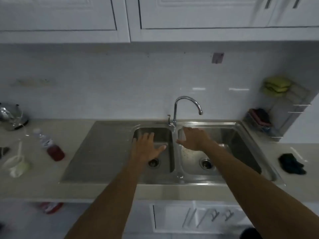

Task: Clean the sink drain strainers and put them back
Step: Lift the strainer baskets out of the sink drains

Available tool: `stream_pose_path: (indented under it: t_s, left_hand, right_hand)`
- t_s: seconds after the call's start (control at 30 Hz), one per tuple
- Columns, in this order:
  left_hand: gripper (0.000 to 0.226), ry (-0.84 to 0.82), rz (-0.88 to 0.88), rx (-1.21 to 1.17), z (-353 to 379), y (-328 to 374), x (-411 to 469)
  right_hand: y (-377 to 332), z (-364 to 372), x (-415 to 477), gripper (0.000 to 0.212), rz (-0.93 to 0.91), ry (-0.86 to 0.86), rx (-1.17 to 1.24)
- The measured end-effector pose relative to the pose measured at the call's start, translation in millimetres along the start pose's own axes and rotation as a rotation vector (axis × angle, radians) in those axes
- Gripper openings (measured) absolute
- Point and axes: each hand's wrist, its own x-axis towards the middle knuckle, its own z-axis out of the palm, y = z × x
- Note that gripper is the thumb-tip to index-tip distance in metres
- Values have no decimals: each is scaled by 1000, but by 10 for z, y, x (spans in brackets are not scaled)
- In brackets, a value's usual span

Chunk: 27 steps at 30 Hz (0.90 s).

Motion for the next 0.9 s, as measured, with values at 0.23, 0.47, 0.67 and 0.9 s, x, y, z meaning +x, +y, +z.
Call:
stream_pose_path:
  t_s: [0.23, 0.47, 0.67, 0.9]
  left_hand:
    - [80, -20, -19, 1, 695, -484, -264]
    - [86, 0, -25, 64, 1308, -824, -72]
    - [92, 20, -58, 150, 1864, -1243, 399]
    - [94, -24, -100, 196, 2170, -1494, 631]
  right_hand:
    - [-261, 996, 141, 85, -14, -186, 44]
    - [-421, 1802, 751, 66, -109, -314, 65]
    - [-368, 2507, 1566, 51, -149, -405, 47]
    - [-374, 3182, 2099, 54, -136, -464, -4]
